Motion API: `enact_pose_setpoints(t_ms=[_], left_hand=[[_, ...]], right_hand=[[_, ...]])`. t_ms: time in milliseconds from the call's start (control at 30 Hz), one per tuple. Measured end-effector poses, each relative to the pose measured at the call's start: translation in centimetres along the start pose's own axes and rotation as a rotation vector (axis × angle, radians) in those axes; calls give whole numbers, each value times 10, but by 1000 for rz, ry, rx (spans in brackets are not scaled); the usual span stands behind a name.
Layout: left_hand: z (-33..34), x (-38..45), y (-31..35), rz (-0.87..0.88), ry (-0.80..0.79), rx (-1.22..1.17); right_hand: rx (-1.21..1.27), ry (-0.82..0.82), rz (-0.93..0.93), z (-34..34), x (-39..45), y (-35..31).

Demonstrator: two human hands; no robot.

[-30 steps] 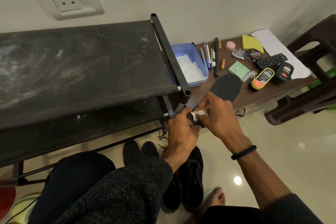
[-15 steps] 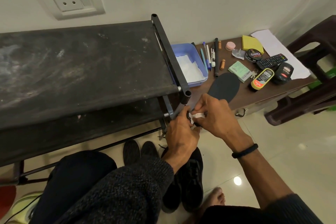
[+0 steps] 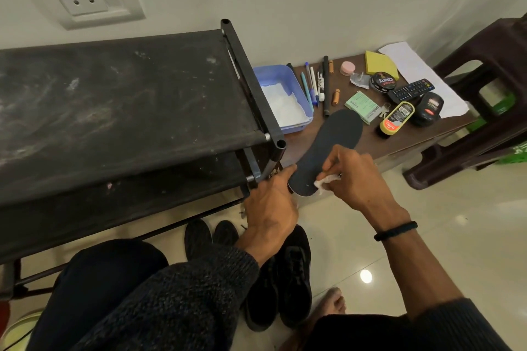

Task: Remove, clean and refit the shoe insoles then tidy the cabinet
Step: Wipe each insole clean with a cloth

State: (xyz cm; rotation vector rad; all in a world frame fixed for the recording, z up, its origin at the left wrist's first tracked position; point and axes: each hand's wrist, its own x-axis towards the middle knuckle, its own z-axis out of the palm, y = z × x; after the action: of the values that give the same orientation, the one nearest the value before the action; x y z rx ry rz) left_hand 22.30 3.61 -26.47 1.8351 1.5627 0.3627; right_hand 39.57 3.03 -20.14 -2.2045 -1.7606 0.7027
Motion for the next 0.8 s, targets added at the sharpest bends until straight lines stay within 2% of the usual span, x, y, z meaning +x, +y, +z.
enact_pose_setpoints(t_ms=[167,333,567,800], left_hand=[[2,0,2,-1,14,-14],[2,1,4,17,35,-33],[3,3,0,-7,7,-40],[5,5,1,-2,19,-45]], right_hand=[[20,183,18,18,2,-5],[7,107,-66,31,-7,-24],[-22,179,104,16,-1,-6],[-67,110,43,21,-9,-16]])
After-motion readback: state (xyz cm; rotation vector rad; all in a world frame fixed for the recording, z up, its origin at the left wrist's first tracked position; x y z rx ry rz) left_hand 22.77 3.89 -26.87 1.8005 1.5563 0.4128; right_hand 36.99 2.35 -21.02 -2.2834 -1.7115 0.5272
